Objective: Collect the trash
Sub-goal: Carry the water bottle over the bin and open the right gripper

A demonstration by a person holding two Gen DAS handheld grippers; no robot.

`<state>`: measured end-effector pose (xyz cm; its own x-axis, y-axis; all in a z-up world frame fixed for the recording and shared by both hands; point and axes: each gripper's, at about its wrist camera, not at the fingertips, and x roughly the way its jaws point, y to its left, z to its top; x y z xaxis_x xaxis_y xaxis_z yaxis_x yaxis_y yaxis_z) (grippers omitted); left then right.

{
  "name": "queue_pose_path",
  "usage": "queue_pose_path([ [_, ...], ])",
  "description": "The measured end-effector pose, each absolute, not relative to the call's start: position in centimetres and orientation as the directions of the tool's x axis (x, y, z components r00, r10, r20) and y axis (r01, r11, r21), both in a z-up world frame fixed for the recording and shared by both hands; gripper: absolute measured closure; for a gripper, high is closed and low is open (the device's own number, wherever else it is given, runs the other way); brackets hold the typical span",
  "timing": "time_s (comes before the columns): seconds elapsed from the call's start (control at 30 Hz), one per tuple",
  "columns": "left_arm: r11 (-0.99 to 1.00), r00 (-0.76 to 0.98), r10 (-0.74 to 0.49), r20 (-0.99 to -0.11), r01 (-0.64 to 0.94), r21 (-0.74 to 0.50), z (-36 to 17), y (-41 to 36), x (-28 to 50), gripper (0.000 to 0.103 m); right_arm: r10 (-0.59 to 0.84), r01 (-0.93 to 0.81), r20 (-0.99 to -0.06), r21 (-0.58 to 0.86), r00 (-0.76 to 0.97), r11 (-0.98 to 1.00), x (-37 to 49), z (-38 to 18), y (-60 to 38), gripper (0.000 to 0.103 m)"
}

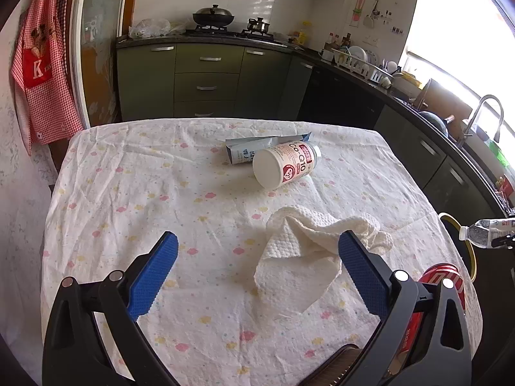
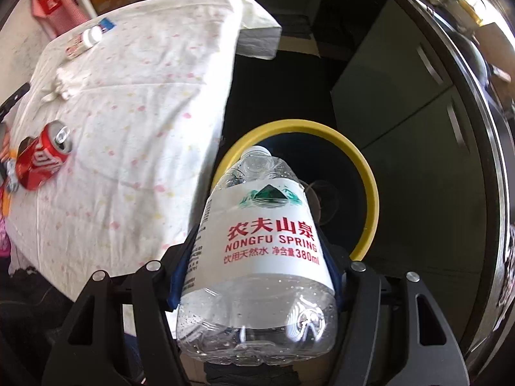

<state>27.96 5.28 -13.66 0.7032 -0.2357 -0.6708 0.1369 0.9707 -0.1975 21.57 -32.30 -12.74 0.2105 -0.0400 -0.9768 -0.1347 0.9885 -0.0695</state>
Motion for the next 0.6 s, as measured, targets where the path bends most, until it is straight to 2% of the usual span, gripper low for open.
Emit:
queue_pose_path([
  [0.23, 0.97, 0.695, -0.24, -0.678, 0.139, -0.201, -13.9, 5.2, 28.1, 0.005, -0.081, -0.007, -0.97, -0.085, 0.23, 0.996, 23.9, -15.0, -35.4, 0.039],
  [0.3, 0.97, 0.693, -0.242, -0.679, 0.144, -0.199, -14.0, 5.1, 28.2, 0.005, -0.102, 0.029, -0.961, -0.098, 0.258, 0.995, 24.3, -15.0, -36.2, 0.025],
  [0.6, 0.969, 0.695, -0.243, -0.677, 0.151, -0.193, -13.9, 4.9, 28.0, 0.005, -0.053, 0.162, -0.947, -0.001, 0.318, 0.987, 22.0, -14.0, -36.4, 0.024],
])
